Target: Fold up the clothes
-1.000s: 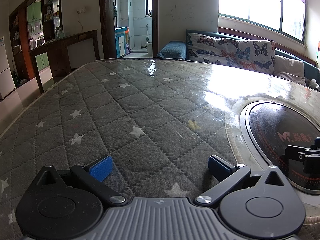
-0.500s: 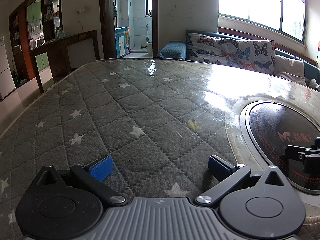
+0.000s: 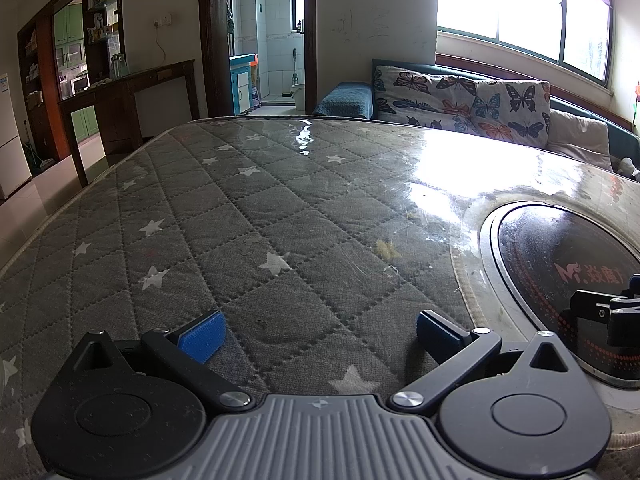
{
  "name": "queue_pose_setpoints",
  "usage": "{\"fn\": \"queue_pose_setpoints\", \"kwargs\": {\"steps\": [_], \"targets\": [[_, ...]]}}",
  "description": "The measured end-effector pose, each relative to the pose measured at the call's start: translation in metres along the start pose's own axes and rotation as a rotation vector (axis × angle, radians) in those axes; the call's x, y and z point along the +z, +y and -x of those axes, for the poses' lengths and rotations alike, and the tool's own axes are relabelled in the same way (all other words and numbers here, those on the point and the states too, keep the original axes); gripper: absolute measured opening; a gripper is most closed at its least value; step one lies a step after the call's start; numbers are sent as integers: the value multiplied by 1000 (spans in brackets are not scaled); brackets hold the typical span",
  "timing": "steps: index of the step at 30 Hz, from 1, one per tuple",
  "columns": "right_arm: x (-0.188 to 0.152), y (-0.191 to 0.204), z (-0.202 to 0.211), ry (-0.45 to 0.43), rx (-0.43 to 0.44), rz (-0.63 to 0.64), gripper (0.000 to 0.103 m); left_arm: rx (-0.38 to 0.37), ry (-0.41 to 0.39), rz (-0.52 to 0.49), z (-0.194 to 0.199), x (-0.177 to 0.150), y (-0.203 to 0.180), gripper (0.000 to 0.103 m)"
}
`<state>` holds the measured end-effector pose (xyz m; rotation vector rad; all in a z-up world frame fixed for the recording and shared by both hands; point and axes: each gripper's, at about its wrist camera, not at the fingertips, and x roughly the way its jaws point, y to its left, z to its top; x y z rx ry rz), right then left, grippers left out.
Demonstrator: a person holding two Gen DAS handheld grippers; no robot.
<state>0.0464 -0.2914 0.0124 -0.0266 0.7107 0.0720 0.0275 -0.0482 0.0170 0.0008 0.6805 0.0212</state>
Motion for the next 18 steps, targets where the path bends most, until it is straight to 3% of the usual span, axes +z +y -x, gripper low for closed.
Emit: {"fn": "queue_pose_setpoints", "kwargs": {"steps": [18], "targets": [[1, 2, 1, -1, -1, 1, 103, 3, 0, -4, -1, -1, 4, 103]]}}
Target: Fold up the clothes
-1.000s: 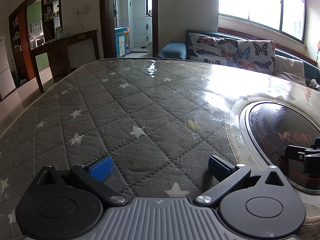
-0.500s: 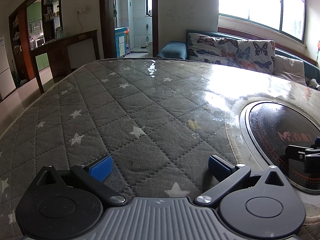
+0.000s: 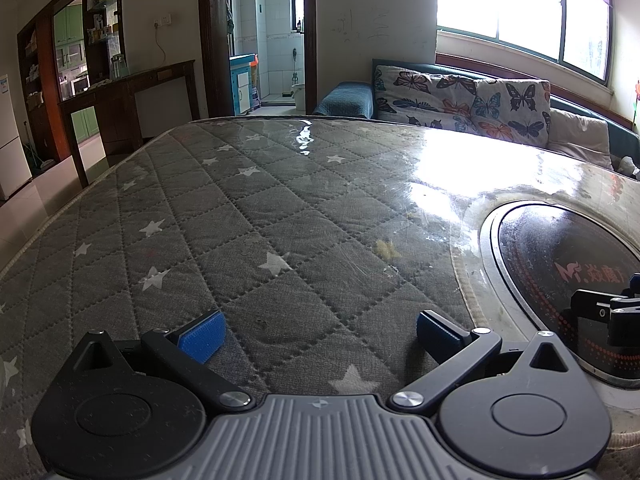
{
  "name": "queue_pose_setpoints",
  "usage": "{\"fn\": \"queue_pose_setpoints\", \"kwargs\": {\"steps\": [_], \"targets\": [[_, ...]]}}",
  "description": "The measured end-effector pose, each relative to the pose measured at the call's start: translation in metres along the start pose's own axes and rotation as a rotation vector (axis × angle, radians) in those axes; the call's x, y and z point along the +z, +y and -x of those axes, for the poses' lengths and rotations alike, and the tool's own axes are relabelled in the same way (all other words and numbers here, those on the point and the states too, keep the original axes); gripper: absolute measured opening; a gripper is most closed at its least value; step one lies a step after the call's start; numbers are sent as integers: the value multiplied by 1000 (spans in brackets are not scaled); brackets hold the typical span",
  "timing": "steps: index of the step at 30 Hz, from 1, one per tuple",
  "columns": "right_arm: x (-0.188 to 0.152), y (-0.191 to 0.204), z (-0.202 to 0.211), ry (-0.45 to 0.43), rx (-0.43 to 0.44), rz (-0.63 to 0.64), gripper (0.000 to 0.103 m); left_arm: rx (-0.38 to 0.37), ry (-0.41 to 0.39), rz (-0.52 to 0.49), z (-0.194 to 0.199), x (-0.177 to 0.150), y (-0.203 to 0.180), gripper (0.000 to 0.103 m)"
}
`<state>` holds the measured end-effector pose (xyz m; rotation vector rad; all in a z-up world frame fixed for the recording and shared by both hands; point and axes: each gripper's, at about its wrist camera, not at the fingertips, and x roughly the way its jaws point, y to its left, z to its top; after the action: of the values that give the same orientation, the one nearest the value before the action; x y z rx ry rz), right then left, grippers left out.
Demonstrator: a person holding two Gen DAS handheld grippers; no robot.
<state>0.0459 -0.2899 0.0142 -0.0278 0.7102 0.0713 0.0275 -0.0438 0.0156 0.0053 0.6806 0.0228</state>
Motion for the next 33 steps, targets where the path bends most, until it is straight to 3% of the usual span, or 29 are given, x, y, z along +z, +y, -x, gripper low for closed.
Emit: {"fn": "queue_pose_setpoints", "kwargs": {"steps": [33], "targets": [[-1, -2, -1, -1, 0, 0, 103, 0, 0, 1, -1, 1, -2, 103]]}}
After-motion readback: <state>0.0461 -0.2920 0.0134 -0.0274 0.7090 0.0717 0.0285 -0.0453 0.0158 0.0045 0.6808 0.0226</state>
